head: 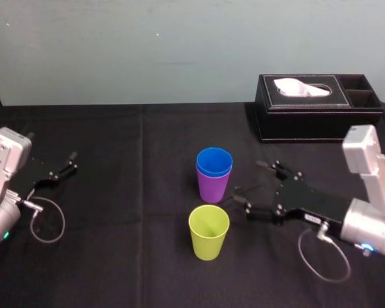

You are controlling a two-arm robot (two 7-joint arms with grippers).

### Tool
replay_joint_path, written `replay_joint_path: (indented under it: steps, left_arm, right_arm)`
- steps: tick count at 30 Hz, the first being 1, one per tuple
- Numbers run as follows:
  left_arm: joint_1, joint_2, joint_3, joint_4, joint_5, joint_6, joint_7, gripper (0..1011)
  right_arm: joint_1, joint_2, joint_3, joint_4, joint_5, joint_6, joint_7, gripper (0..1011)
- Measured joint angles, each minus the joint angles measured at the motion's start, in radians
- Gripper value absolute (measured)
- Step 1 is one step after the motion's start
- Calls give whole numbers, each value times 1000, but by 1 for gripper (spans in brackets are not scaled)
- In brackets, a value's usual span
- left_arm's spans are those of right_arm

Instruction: Stack the three plastic cups sequentially using one hand.

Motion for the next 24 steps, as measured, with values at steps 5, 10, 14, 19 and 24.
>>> replay_joint_path:
  steps: [5,10,14,19,24]
  left_arm:
    - [0,0,0,0,0,0,0,1010]
    - [0,0,0,0,0,0,0,1010]
    - [0,0,0,0,0,0,0,1010]
    - [0,0,0,0,0,0,0,1010]
    - [0,0,0,0,0,0,0,1010]
  right_arm:
    - [-30,40,-2,-16,34,-30,48,1003]
    - [-43,56,-28,-13,25,-48,56,1003]
    - [-44,58,-51,-4,3,-58,60,1003]
    - [-38,52,-80,10,-22,-61,61,1003]
    - [-28,42,-102,25,-40,-61,60,1003]
